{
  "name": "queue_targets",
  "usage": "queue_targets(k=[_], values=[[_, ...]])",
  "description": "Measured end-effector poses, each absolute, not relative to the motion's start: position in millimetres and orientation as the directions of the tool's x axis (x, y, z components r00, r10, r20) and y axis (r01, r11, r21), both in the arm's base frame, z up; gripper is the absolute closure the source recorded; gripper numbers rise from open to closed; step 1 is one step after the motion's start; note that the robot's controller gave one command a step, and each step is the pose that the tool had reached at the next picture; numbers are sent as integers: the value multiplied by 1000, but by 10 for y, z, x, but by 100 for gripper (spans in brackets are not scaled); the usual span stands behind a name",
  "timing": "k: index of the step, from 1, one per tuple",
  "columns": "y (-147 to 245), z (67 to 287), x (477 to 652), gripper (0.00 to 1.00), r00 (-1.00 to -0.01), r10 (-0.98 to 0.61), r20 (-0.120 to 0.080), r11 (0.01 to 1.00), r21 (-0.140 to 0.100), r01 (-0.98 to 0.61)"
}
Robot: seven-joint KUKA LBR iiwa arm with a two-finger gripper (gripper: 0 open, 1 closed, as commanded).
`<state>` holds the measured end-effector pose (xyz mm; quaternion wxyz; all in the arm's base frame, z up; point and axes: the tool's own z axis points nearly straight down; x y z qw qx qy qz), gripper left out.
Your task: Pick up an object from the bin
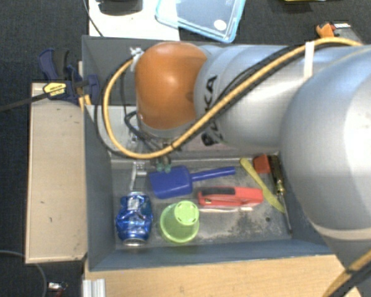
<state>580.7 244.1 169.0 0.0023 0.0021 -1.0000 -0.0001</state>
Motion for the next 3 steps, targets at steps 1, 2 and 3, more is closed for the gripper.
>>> queue_targets(k=[1, 2, 3], values=[[2425, 1741, 5826, 0, -1000, 1, -3, 1000, 2, 1], [1790, 1005, 5895, 0, -986, -167, -5, 986, 1, -167], [1520, 1226, 5872, 0, -992, -130, -8, 992, 5, -130]])
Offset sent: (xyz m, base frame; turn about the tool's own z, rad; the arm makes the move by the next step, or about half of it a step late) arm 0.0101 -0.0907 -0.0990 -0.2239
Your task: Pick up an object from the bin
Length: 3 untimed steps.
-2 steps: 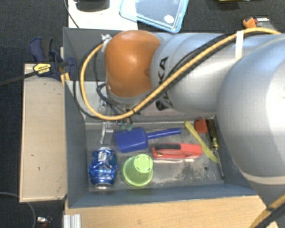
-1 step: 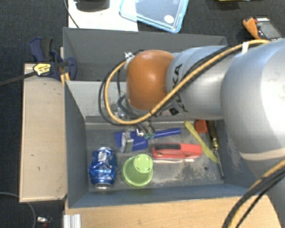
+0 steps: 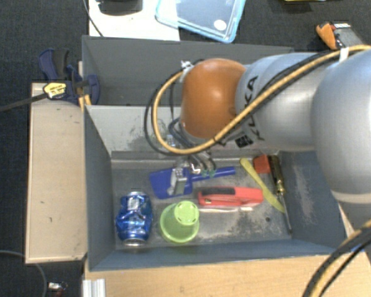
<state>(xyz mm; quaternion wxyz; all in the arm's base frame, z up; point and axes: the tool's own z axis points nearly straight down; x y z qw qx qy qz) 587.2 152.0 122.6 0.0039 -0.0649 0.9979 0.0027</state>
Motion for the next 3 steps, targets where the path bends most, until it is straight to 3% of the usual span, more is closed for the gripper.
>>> queue_targets(k=[1, 2, 3], values=[[1418, 1206, 5865, 0, -993, -120, -6, 993, 3, -120], [1244, 680, 5877, 0, -998, -58, -11, 998, 5, -58], [1250, 712, 5922, 100, -1000, -22, -15, 1000, 7, -22]])
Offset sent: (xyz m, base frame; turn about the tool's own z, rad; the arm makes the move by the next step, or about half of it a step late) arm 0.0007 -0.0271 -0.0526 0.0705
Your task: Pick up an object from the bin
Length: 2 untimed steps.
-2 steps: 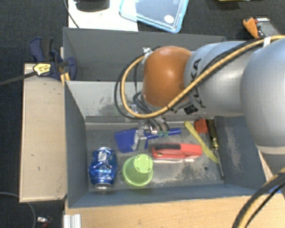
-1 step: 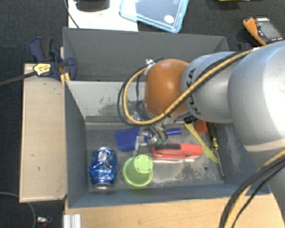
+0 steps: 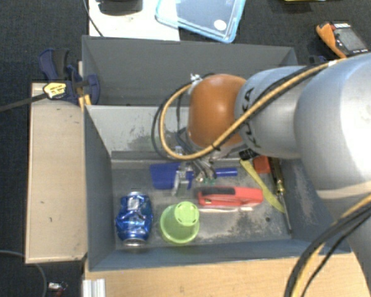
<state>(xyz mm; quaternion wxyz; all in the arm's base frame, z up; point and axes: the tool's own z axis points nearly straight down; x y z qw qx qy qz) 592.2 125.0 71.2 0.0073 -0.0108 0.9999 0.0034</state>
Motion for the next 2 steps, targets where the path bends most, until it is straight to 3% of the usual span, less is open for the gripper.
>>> queue_targets(k=[1, 2], values=[[1250, 712, 5922, 100, -1000, -20, -15, 1000, 7, -20], [1242, 1086, 5898, 100, -1000, -18, -7, 1000, 5, -18]])
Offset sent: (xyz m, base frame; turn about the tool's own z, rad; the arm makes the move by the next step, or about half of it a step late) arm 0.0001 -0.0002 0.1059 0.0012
